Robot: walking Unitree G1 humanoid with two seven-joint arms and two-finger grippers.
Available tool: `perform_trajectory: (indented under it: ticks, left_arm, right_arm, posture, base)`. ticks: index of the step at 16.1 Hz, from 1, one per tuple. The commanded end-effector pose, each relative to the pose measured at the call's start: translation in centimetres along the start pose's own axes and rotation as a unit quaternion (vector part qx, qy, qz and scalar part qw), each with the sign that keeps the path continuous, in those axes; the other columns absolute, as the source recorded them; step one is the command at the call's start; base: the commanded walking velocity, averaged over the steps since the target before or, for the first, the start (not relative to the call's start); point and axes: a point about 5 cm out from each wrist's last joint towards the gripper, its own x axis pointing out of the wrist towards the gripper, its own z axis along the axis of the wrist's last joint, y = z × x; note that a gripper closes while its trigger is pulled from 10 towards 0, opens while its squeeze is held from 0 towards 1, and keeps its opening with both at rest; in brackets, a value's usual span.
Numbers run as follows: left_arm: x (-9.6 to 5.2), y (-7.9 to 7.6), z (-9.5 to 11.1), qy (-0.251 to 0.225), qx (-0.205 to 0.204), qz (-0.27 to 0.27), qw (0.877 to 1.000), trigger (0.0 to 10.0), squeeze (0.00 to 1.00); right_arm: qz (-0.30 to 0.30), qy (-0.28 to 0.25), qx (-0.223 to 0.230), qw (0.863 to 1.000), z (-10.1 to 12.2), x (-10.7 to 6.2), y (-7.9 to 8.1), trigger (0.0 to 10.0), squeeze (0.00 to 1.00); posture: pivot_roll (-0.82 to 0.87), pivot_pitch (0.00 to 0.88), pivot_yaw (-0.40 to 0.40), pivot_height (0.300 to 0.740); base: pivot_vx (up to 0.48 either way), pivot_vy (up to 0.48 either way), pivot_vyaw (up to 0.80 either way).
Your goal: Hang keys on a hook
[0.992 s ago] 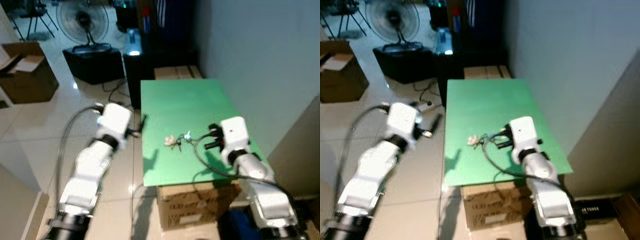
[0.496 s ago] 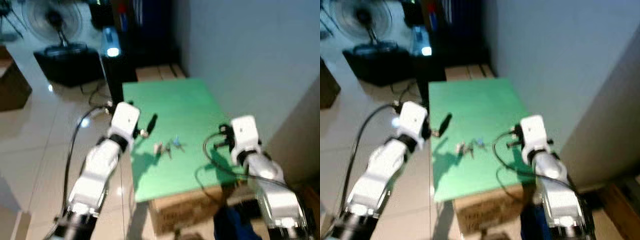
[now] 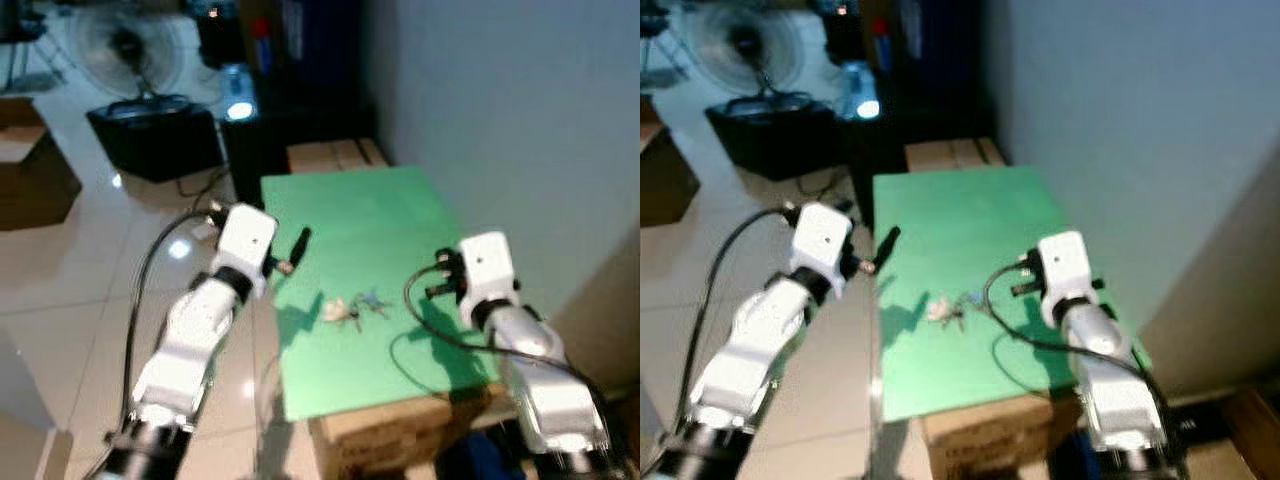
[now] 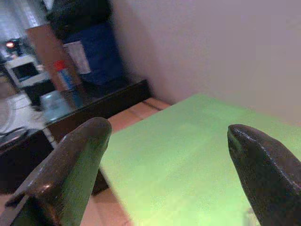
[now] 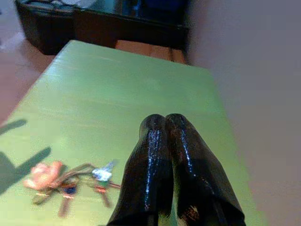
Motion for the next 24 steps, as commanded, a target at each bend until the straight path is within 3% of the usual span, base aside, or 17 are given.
perform_trajectory:
  ticks: [1, 3, 14, 23, 24]
  left_arm:
    - [0.4, 0.0, 0.5, -0.008, 0.007, -0.003, 1.000, 10.0, 0.00]
    - [0.4, -0.1, 0.5, -0.008, 0.008, -0.004, 1.000, 10.0, 0.00]
    - [0.7, -0.2, 0.5, -0.011, 0.013, -0.007, 1.000, 10.0, 0.00]
    - [0.2, -0.6, 0.1, -0.006, 0.019, -0.026, 0.999, 10.0, 0.00]
    - [-0.1, -0.9, -0.1, 0.000, 0.019, -0.037, 0.999, 10.0, 0.00]
  right_arm:
    - [-0.001, -0.001, -0.005, 1.000, 0.4, 0.1, -0.2, 10.0, 0.00]
    - [-0.001, -0.001, -0.005, 1.000, 0.3, 0.1, -0.2, 10.0, 0.00]
    - [0.005, 0.007, -0.019, 1.000, 0.2, 0.2, -0.2, 10.0, 0.00]
    - [0.016, 0.051, -0.029, 0.998, -1.0, 0.6, -0.5, 10.0, 0.00]
    - [0.020, 0.063, -0.036, 0.997, -1.5, 0.7, -0.6, 10.0, 0.31]
  posture:
    - [-0.11, 0.000, 0.023, 0.718]
    - [-0.11, 0.000, 0.023, 0.718]
    - [-0.11, 0.000, 0.013, 0.718]
    - [-0.11, 0.000, -0.002, 0.718]
    - [-0.10, 0.000, 0.002, 0.718]
  base:
    - [0.292, 0.000, -0.80]
    - [0.292, 0.000, -0.77]
    - [0.290, 0.000, 0.00]
    - [0.000, 0.000, 0.00]
    - [0.000, 0.000, 0.00]
